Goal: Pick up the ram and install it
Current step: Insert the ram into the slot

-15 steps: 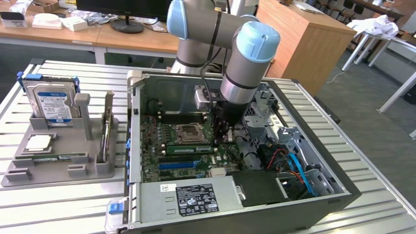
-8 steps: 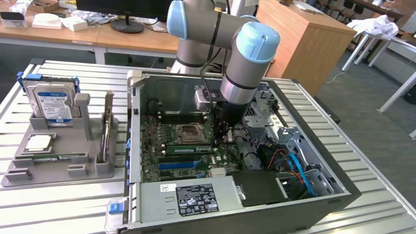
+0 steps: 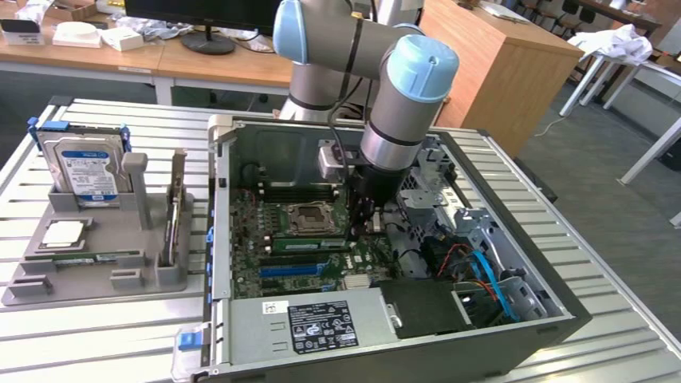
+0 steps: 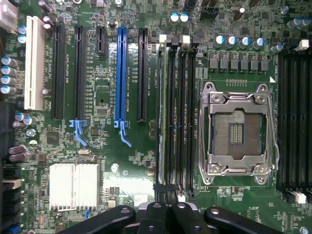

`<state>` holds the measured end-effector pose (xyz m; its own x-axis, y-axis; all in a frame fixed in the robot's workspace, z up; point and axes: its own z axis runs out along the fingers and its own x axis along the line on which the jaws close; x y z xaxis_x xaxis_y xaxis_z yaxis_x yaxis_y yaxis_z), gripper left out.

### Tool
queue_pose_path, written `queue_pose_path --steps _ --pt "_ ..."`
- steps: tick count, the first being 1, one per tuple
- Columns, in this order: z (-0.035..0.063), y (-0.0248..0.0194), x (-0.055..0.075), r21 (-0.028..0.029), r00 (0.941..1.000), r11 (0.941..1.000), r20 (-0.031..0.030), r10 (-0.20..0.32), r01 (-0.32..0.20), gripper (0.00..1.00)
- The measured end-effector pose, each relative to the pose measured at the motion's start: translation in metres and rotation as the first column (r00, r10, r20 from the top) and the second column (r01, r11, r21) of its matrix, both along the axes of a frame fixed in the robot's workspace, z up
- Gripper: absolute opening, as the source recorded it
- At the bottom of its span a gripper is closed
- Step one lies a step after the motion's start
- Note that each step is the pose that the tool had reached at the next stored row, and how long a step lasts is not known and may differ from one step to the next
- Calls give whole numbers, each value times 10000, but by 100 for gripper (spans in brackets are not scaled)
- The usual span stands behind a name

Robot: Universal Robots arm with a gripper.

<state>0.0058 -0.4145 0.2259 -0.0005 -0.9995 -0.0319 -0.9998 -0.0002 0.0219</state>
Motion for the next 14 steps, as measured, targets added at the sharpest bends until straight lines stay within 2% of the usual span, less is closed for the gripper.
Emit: queue_pose_path --steps 14 --pt "311 -1 0 -4 10000 10000 -1 1 -1 10"
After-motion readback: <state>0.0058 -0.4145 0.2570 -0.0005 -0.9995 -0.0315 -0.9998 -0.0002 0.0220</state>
